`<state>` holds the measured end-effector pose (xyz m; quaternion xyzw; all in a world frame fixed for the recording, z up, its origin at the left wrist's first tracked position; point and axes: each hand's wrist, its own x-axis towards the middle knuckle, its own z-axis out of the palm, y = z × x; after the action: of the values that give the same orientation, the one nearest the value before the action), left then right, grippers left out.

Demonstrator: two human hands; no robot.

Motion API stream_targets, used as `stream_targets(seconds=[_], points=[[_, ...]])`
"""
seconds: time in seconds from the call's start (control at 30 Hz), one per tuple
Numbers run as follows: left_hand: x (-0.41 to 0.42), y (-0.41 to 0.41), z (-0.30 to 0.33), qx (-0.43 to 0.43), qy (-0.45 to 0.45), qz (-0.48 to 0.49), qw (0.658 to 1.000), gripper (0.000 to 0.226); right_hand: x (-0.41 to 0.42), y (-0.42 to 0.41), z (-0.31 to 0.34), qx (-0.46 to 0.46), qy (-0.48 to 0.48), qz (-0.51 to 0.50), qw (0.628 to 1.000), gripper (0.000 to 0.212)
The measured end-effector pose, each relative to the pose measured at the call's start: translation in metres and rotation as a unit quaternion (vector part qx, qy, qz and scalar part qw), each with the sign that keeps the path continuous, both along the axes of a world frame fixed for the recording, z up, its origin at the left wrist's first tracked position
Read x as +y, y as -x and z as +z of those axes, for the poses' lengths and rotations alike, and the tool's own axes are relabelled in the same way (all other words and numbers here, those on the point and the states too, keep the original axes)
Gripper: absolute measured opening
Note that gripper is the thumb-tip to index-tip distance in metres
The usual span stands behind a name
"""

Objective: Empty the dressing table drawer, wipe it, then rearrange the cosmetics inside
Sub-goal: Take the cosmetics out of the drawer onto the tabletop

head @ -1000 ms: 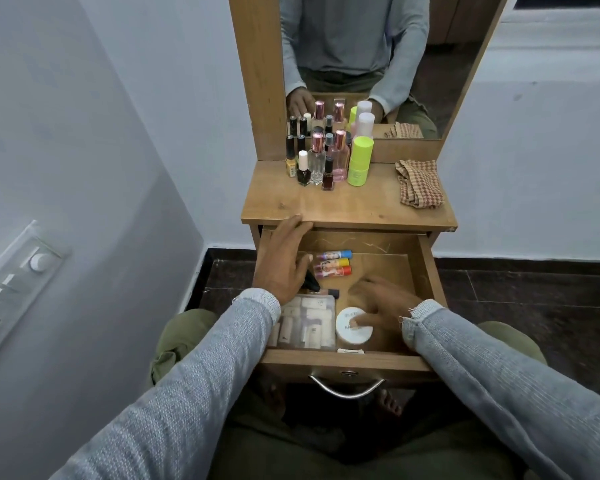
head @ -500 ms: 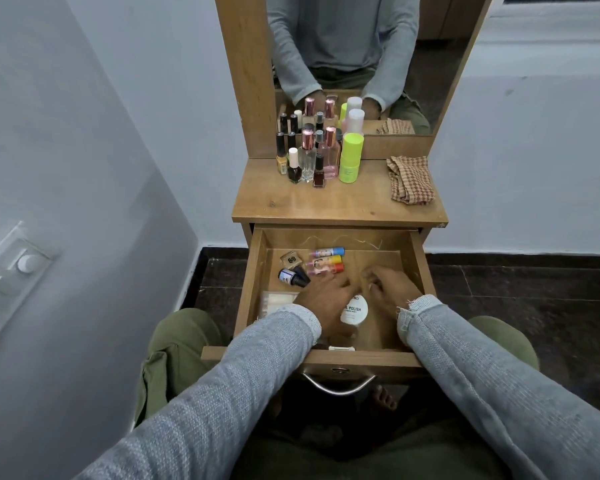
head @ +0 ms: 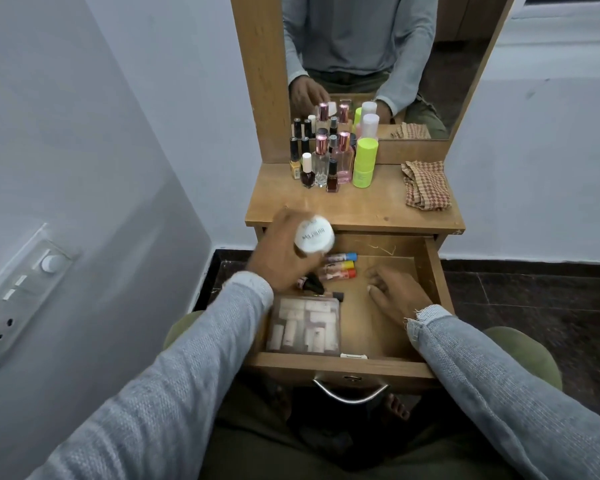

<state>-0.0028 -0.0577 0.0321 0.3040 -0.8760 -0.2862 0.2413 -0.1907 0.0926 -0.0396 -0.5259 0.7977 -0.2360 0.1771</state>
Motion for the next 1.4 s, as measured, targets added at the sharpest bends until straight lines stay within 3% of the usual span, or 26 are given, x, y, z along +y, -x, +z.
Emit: stream_targets(seconds=[0.13,0.23,0.43,0.83,1.0,1.13,1.27,1.4], points=[[-0.046,-0.004,0.025,0.013,0.006,0.073,0.997,0.064,0.0,-0.003,-0.001,0.008,-0.011,0.019,1.0,0.027],[-0.069,-0.004,0.03,-0.027,-0.001,0.102,0.994,0.066,0.002,-0.001,-0.001,0.01,-0.023,0.024,0.999,0.028],[-0.088,-0.002,0.019,-0.067,-0.024,0.091,0.993,0.073,0.002,0.001,-0.003,0.014,-0.035,0.034,0.999,0.03],[-0.079,-0.009,0.006,-0.019,-0.084,0.104,0.991,0.092,0.001,-0.002,-0.004,0.015,-0.055,0.05,0.997,0.031],[-0.045,-0.017,-0.003,0.083,-0.059,0.142,0.985,0.077,0.0,-0.006,-0.003,0.009,-0.054,0.055,0.997,0.029],[-0.012,-0.026,-0.013,0.128,0.072,0.153,0.977,0.047,-0.01,-0.014,-0.002,0.003,-0.047,0.062,0.997,0.027],[0.002,-0.024,-0.028,0.006,0.112,0.059,0.992,0.027,-0.028,-0.027,0.003,0.002,-0.034,0.037,0.999,0.016],[0.007,-0.015,-0.043,-0.179,0.123,-0.027,0.976,0.036,-0.045,-0.043,0.008,0.011,-0.046,0.014,0.999,0.016]])
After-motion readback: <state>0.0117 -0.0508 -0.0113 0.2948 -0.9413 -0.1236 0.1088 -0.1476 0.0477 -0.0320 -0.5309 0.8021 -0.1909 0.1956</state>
